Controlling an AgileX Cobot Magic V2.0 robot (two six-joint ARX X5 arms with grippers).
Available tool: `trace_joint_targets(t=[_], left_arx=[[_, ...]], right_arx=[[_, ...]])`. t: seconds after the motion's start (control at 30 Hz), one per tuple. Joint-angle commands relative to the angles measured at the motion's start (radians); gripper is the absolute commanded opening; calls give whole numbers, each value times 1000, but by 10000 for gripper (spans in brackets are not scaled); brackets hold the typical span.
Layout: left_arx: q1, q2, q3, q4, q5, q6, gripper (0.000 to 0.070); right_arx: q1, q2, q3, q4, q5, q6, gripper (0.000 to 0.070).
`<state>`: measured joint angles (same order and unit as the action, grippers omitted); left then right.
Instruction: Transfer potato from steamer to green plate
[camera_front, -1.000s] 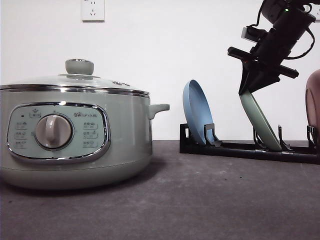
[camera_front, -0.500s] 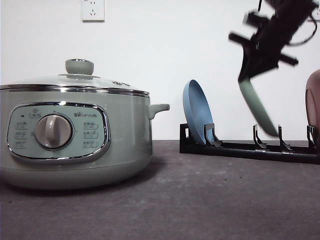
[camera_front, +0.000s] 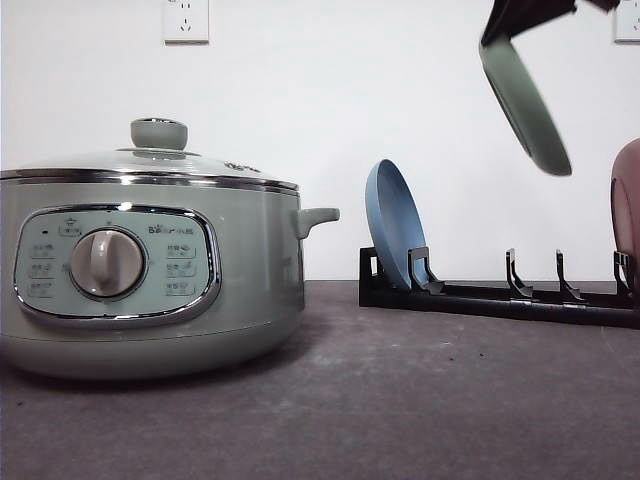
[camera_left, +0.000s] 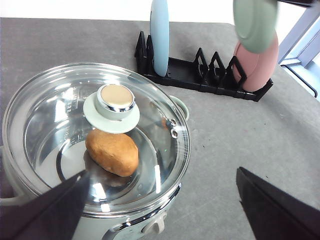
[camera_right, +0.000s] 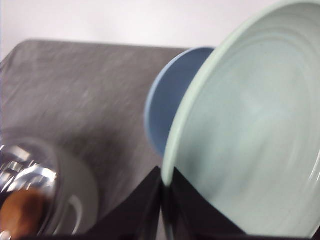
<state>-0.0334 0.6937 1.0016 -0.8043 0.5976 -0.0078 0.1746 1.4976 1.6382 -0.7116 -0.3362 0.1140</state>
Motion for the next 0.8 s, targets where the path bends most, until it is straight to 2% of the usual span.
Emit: trace_joint_targets(t=[0.0, 0.13, 0.23, 0.33, 0.53, 0.77], left_arx=[[-2, 5, 24, 12, 3, 15, 595], [-2, 5, 24, 12, 3, 15, 596], [-2, 5, 24, 11, 3, 15, 595], [-2, 5, 24, 11, 3, 15, 596], [-2, 5, 24, 11, 3, 16, 596], [-2, 5, 24, 12, 3, 19, 596]], right_arx=[[22, -15, 26, -35, 5, -61, 7], [95, -59, 26, -174, 53, -133, 7], [175, -75, 26, -289, 160, -185, 6], [263, -75, 19, -383, 239, -195, 6], [453, -75, -55, -420, 386, -199, 6], [631, -74, -230, -407, 478, -173, 6]])
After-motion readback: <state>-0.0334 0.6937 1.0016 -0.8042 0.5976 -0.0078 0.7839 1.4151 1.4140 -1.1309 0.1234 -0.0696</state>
